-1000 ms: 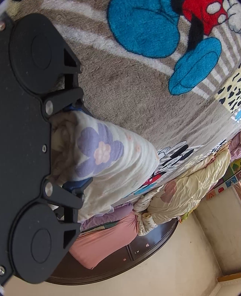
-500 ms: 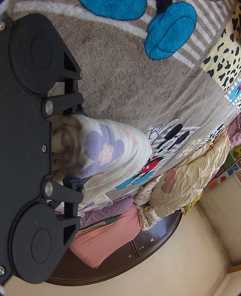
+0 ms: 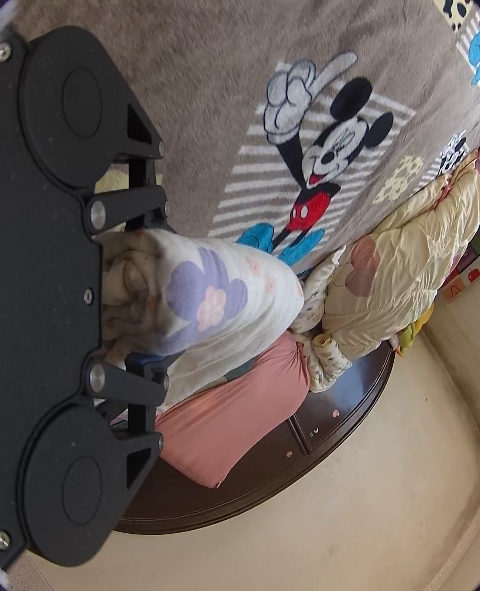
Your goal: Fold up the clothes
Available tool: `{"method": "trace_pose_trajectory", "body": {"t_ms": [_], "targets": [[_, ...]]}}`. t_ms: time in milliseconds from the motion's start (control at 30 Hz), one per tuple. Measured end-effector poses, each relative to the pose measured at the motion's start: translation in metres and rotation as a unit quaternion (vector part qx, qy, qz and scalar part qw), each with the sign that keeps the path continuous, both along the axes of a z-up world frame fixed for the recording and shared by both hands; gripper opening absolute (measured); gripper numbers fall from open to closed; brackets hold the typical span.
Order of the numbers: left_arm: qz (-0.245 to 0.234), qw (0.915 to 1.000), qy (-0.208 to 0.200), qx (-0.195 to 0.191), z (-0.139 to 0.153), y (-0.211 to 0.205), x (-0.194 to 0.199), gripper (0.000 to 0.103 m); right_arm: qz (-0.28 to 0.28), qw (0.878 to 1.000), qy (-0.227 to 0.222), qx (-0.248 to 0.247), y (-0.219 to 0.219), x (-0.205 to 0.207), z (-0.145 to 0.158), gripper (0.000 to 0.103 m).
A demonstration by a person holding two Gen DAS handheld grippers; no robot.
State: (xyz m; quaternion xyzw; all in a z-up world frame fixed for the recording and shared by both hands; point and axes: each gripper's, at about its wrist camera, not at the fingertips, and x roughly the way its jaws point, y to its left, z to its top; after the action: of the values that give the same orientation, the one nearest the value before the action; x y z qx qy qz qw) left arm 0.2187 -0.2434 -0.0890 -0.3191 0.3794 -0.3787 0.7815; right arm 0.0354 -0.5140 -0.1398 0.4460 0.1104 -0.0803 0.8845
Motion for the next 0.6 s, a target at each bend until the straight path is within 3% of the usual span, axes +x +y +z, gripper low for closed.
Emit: {"method": "trace_pose_trajectory", "body": {"t_ms": [333, 467, 533, 600], "targets": [[-0.064, 0.9929, 0.001, -0.100, -0.012, -0.125, 0.043, 0.051, -0.124, 0.990, -0.059, -0.039, -0.108, 0.019, 0.009, 0.062], [-0.079, 0.9919, 0.007, -0.098, -0.031, -0.168, 0.060, 0.051, -0.162, 0.984, -0.056, -0.045, -0.142, 0.024, -0.002, 0.062], [-0.087, 0.9917, 0.010, -0.094, -0.041, -0.190, 0.069, 0.054, -0.181, 0.983, -0.021, -0.039, -0.156, 0.032, -0.015, 0.062], [-0.082, 0.9963, 0.019, -0.017, -0.054, -0.209, 0.077, 0.060, -0.195, 0.979, 0.040, -0.037, -0.167, 0.045, -0.030, 0.062]]}}
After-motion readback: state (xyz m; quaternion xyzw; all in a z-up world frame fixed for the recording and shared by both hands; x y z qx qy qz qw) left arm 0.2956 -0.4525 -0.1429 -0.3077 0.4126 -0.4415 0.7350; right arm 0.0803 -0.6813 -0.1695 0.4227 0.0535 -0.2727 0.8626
